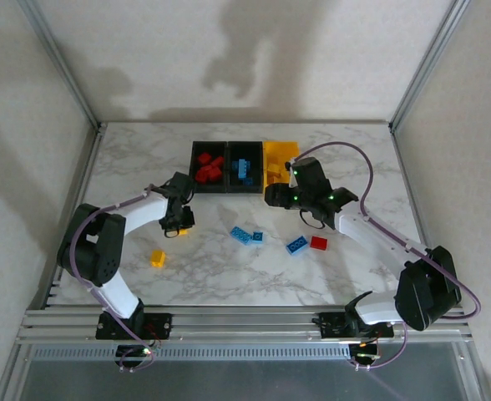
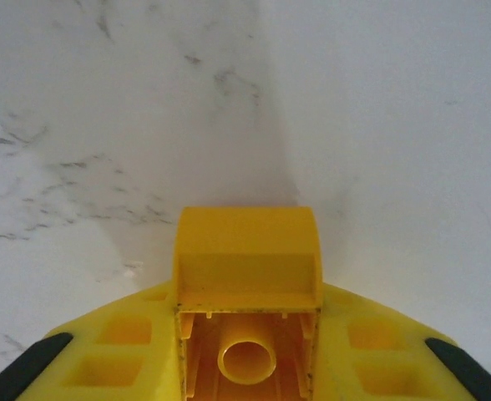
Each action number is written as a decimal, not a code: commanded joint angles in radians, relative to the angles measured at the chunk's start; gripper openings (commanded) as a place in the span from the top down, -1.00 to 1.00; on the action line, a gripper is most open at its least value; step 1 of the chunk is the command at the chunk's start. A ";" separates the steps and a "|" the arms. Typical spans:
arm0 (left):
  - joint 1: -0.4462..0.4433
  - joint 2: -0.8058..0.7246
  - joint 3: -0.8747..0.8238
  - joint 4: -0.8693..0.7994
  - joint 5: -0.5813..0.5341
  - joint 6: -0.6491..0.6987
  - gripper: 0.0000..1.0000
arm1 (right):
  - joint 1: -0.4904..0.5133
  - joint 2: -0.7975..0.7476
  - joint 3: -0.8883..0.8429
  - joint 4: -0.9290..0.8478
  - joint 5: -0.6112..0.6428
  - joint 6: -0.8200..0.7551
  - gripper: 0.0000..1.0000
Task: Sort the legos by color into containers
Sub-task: Pick up the lego from the middle-left of the table, then place the lego in the container.
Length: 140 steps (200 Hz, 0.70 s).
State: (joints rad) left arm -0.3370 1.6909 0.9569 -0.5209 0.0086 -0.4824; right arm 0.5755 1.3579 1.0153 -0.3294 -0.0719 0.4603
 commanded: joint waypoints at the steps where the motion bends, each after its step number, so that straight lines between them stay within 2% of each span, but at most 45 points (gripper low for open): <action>1: -0.066 -0.020 0.070 -0.032 0.031 -0.029 0.50 | -0.008 -0.058 -0.012 -0.018 0.013 0.007 -0.23; 71: -0.269 0.114 0.440 -0.084 0.027 -0.089 0.50 | -0.116 -0.226 -0.137 -0.046 -0.072 0.029 -0.24; 102: -0.316 0.248 0.642 -0.078 0.054 -0.118 0.50 | -0.180 -0.283 -0.174 -0.070 -0.089 0.023 -0.24; 140: -0.362 0.452 0.934 -0.112 0.041 -0.140 0.48 | -0.207 -0.321 -0.200 -0.094 -0.096 0.017 -0.24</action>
State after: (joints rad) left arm -0.6746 2.0418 1.7412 -0.5835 0.0422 -0.5896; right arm 0.3805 1.0679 0.8406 -0.3904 -0.1432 0.4831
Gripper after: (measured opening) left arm 0.284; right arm 0.622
